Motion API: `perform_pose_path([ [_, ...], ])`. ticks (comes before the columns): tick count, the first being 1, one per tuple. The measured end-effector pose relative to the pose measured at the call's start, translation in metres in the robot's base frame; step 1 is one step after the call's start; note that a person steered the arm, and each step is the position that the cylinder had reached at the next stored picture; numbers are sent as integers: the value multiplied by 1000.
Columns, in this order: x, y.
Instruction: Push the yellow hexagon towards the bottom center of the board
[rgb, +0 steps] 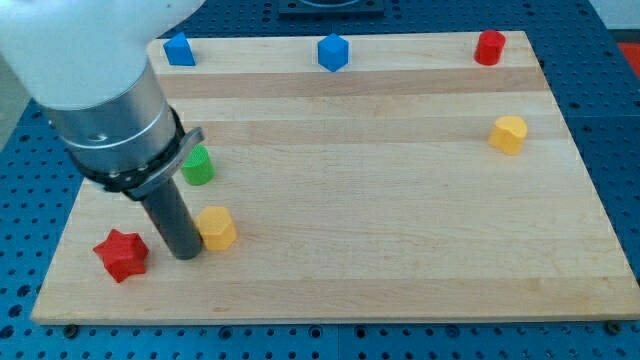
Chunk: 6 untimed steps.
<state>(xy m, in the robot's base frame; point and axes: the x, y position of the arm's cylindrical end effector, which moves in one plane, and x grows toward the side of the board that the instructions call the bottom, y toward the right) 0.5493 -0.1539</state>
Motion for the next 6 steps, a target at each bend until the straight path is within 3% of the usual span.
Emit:
perform_pose_path([
  [3, -41, 20],
  [6, -78, 83],
])
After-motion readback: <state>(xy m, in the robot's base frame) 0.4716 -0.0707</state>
